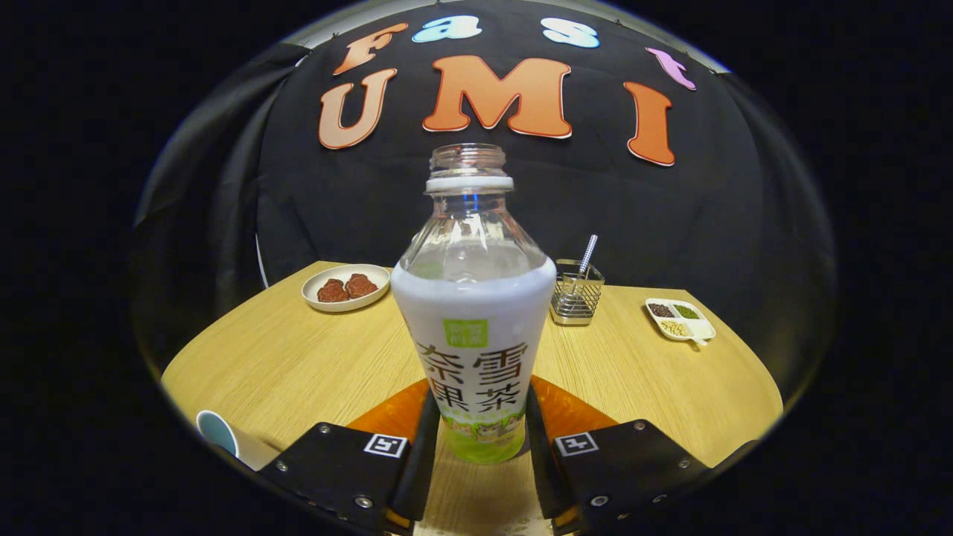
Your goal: Take the bottle from table, then pour the juice into the cup, finally place the bottle on the coaster
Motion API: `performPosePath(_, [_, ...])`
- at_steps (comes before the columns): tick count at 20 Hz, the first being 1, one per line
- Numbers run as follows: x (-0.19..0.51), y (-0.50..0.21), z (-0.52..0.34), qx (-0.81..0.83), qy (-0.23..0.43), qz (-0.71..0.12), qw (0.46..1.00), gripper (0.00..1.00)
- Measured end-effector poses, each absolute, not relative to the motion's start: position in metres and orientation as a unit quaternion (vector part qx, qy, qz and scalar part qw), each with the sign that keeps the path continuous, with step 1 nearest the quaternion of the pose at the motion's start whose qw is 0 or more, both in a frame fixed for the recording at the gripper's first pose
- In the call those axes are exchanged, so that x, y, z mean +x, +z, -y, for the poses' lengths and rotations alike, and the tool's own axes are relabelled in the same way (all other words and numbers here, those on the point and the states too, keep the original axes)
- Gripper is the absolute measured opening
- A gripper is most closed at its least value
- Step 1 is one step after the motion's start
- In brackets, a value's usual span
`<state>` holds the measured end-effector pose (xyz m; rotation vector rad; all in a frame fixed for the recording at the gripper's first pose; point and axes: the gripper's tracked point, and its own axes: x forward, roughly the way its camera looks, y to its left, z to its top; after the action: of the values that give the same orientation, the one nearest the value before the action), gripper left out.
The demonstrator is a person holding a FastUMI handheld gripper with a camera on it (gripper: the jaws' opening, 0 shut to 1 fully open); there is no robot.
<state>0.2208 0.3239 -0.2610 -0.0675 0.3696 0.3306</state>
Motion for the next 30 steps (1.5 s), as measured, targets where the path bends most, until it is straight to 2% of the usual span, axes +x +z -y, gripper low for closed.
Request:
performPosePath(11, [0.244,-0.289,-0.324,-0.011,0.151,-0.209,0.966,0.58])
performPosePath(17, [0.238,-0.291,-0.319,-0.012,0.149,-0.216,0.965,0.67])
performPosePath(19, [0.234,-0.286,-0.319,-0.009,0.151,-0.215,0.965,0.77])
performPosePath(20, [0.233,-0.282,-0.317,-0.010,0.150,-0.213,0.965,0.87])
performPosePath(22, [0.225,-0.272,-0.316,-0.013,0.151,-0.206,0.967,0.98])
performPosePath(30, [0.160,-0.177,-0.281,-0.001,0.175,-0.146,0.974,0.97])
